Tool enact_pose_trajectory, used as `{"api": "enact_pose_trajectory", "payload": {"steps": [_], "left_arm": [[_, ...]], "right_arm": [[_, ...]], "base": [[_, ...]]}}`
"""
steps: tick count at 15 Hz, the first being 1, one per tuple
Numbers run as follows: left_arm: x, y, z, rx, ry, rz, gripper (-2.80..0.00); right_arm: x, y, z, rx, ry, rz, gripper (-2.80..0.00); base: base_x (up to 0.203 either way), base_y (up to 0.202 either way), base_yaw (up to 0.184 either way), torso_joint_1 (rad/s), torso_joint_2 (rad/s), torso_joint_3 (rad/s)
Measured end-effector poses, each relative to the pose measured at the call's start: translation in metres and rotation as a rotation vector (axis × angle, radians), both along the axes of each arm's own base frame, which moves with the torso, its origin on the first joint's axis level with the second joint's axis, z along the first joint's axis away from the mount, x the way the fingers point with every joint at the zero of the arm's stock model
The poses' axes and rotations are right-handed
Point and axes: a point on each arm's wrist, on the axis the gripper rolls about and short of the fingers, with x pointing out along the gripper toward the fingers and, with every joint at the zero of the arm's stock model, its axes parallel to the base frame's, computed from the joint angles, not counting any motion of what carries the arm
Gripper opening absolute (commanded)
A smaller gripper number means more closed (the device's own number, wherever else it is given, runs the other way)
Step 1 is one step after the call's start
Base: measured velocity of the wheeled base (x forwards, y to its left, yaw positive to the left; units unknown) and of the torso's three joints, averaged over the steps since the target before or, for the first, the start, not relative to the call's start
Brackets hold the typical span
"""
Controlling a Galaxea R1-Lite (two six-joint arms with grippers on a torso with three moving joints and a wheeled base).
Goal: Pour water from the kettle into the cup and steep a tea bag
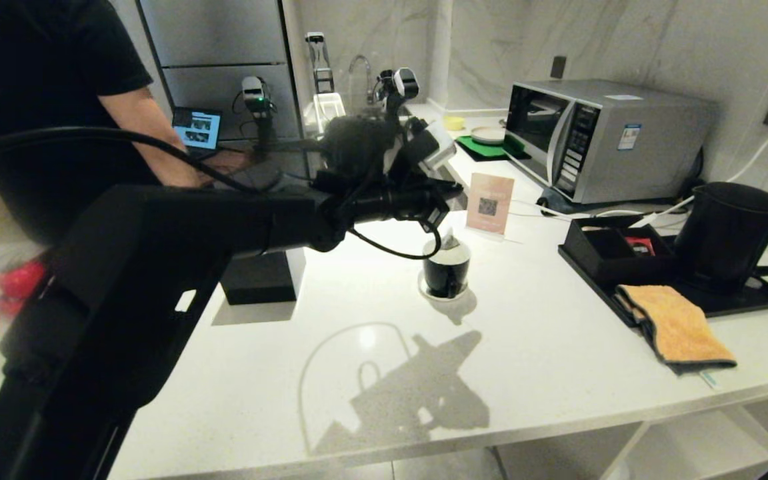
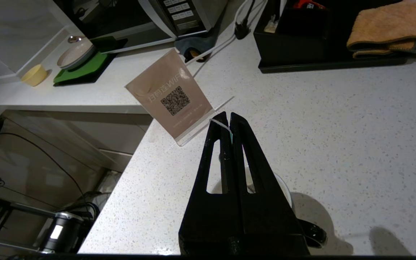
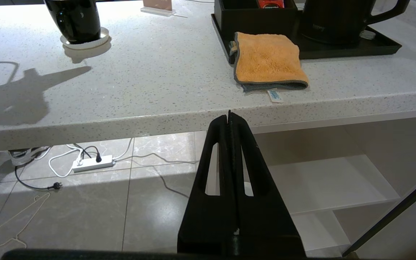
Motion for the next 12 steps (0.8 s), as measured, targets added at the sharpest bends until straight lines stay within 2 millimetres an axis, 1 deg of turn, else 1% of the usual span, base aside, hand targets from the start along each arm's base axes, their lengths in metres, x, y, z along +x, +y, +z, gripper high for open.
{"api": "enact_pose_trajectory", "payload": {"steps": [7, 12], "left_arm": [[0.000, 0.000, -0.005, 0.006, 0.012, -0.013, -2.80], [0.001, -0.003, -0.019, 0.025, 0.043, -0.030, -2.80]], "right_arm": [[0.000, 0.000, 0.000, 0.000, 0.000, 0.000, -2.80], [0.000, 0.000, 0.000, 0.000, 0.000, 0.000, -2.80]], "base": [[0.000, 0.000, 0.000, 0.000, 0.00, 0.000], [0.000, 0.000, 0.000, 0.000, 0.00, 0.000]]}}
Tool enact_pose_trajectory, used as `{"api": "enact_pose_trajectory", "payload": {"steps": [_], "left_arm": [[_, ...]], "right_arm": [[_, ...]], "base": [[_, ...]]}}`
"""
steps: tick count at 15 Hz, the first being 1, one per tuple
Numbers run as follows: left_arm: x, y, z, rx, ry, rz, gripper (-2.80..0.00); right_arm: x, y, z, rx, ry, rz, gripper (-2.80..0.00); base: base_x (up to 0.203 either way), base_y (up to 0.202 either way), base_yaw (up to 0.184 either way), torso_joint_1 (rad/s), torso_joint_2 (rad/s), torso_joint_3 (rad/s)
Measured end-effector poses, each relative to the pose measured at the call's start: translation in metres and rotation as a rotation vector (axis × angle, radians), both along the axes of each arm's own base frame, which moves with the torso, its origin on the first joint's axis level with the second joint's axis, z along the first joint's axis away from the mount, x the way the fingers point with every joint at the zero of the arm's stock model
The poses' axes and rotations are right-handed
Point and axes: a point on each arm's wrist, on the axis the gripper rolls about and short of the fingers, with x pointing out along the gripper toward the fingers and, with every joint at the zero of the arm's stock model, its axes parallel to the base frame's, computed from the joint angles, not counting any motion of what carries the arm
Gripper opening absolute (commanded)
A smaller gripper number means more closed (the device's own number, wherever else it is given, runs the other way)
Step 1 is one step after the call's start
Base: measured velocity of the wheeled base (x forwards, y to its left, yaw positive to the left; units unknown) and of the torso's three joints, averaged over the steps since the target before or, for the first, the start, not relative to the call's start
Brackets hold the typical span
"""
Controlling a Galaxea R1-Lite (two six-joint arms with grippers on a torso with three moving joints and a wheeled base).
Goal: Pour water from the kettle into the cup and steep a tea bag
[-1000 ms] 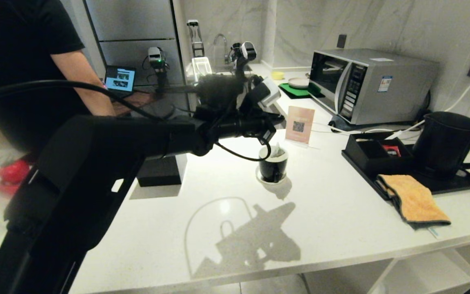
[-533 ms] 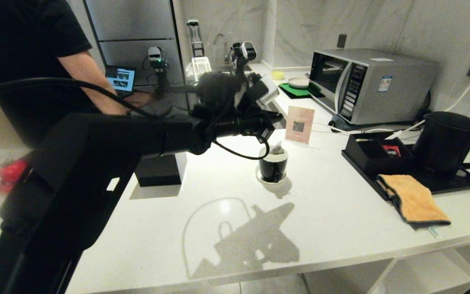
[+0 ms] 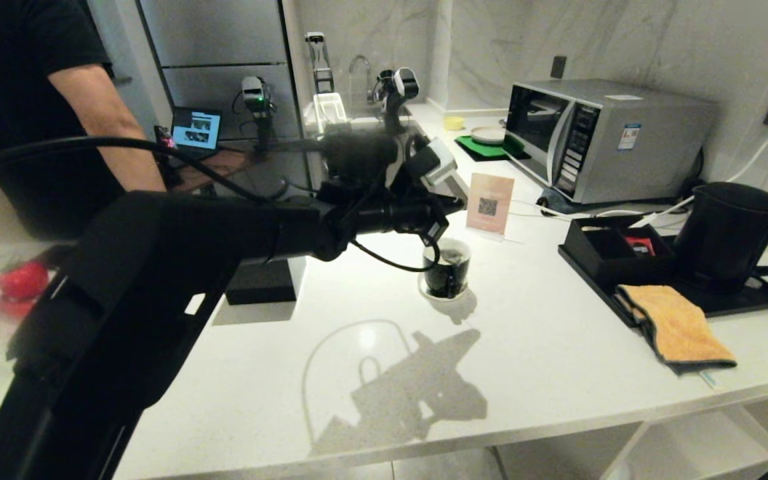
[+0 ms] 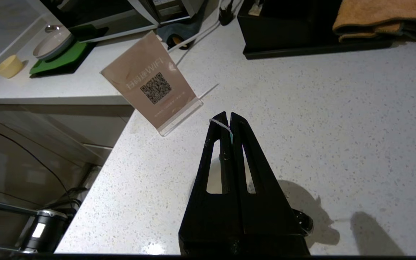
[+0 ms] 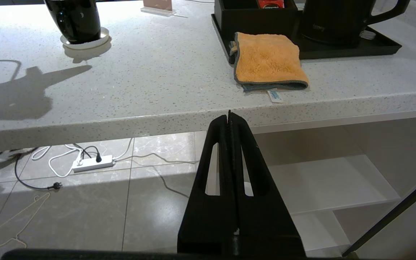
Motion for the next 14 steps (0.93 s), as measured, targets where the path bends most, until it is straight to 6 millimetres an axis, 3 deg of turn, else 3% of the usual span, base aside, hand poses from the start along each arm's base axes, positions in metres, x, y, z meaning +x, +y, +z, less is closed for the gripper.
{"api": "enact_pose_trajectory", "payload": {"steps": [14], "left_arm": [[0.010, -0.006, -0.031, 0.020, 0.037, -0.003, -2.80]], "right_arm": [[0.000, 0.000, 0.000, 0.000, 0.000, 0.000, -2.80]], "base": [[0.000, 0.000, 0.000, 0.000, 0.00, 0.000]]}}
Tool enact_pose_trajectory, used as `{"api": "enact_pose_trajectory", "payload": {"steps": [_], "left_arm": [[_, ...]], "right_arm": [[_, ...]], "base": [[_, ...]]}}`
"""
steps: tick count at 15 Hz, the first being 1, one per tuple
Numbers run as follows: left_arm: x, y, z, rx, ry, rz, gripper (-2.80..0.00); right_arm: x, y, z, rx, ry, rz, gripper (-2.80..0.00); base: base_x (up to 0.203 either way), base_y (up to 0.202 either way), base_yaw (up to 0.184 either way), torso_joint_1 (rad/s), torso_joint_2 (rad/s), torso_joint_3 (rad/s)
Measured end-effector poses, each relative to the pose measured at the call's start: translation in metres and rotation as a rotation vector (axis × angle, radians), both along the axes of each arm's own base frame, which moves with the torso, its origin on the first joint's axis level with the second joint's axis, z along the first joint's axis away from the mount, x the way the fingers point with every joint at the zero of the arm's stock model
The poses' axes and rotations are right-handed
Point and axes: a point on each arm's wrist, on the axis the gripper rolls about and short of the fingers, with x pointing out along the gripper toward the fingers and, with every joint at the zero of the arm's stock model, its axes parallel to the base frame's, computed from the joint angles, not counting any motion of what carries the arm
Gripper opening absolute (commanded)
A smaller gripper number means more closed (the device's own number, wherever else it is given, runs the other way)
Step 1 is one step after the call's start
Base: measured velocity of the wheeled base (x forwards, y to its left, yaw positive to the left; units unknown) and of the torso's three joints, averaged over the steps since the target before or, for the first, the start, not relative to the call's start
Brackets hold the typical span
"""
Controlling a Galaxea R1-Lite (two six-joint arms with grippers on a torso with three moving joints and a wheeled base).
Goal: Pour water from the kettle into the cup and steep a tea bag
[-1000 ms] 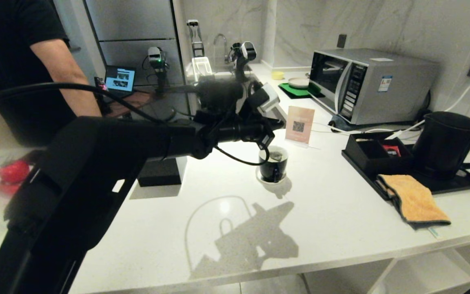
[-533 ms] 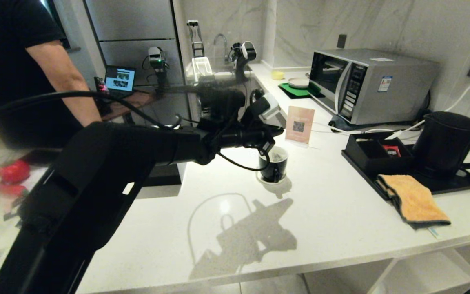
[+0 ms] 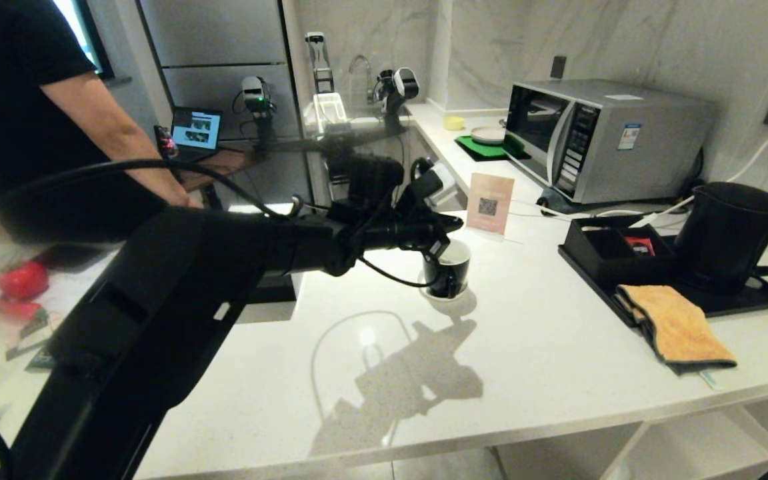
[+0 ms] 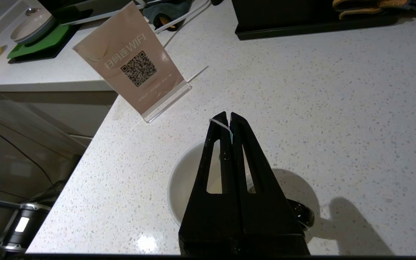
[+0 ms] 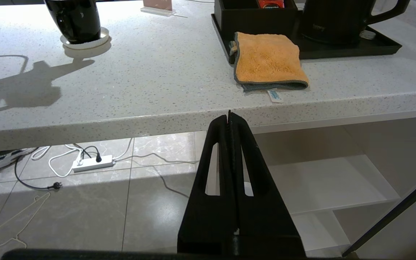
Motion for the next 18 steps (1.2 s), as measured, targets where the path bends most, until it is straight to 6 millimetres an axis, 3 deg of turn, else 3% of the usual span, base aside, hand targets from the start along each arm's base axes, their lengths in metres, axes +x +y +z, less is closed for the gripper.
{"api": "enact_pose_trajectory", "payload": {"steps": [7, 18], "left_arm": [[-0.001, -0.001, 0.003, -0.005, -0.008, -0.002, -2.80], [-0.014, 0.020, 0.066, -0.079, -0.101, 0.030, -2.80]], "right_arm": [[0.000, 0.000, 0.000, 0.000, 0.000, 0.000, -2.80], [0.000, 0.000, 0.000, 0.000, 0.000, 0.000, -2.80]], "base": [[0.000, 0.000, 0.000, 0.000, 0.00, 0.000], [0.000, 0.000, 0.000, 0.000, 0.00, 0.000]]}}
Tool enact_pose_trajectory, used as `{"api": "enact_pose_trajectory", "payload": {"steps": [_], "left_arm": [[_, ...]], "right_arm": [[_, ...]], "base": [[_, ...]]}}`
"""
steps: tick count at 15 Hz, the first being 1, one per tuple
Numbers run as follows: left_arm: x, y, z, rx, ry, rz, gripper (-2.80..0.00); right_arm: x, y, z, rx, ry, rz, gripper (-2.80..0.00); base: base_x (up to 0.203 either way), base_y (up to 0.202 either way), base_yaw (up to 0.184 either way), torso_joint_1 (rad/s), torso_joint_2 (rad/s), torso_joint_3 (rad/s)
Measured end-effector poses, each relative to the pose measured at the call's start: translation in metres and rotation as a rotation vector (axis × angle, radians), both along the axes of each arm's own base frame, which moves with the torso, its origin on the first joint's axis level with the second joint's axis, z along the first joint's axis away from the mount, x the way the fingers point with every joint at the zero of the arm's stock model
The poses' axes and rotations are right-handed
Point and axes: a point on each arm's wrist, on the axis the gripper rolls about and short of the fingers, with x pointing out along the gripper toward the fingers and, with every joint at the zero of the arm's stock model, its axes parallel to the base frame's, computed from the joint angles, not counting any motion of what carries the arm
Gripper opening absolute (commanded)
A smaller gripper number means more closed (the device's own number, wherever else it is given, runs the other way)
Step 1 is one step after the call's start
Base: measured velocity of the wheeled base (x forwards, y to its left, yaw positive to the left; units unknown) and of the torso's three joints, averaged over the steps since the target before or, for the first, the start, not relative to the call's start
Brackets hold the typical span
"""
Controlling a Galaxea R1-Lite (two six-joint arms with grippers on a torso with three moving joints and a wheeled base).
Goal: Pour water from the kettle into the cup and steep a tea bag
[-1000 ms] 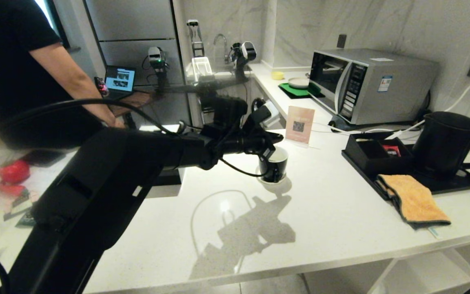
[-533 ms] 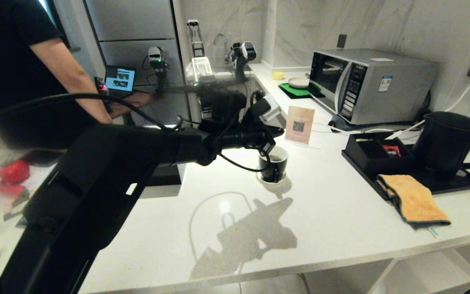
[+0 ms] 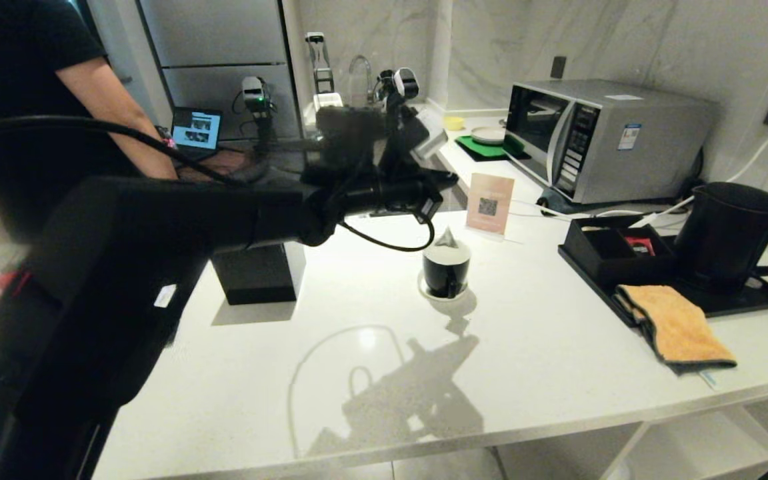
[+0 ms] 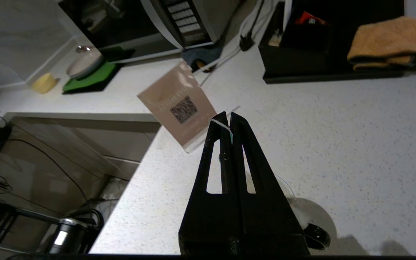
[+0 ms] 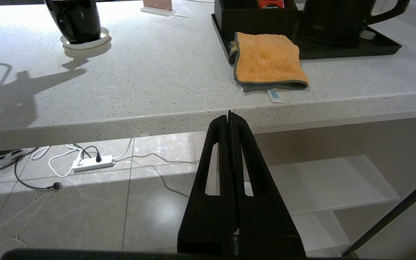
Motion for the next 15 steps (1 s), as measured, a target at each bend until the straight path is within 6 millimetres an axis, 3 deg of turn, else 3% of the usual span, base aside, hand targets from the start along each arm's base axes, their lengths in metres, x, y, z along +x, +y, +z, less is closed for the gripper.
{"api": "enact_pose_trajectory", "payload": {"steps": [7, 15], "left_arm": [[-0.012, 0.031, 0.049, -0.060, -0.063, 0.050, -2.80], [-0.026, 0.086, 0.105, -0.139, -0.143, 0.180, -2.80]], "right_arm": [[0.000, 0.000, 0.000, 0.000, 0.000, 0.000, -2.80], [0.000, 0.000, 0.000, 0.000, 0.000, 0.000, -2.80]], "base": [[0.000, 0.000, 0.000, 0.000, 0.00, 0.000], [0.000, 0.000, 0.000, 0.000, 0.00, 0.000]]}}
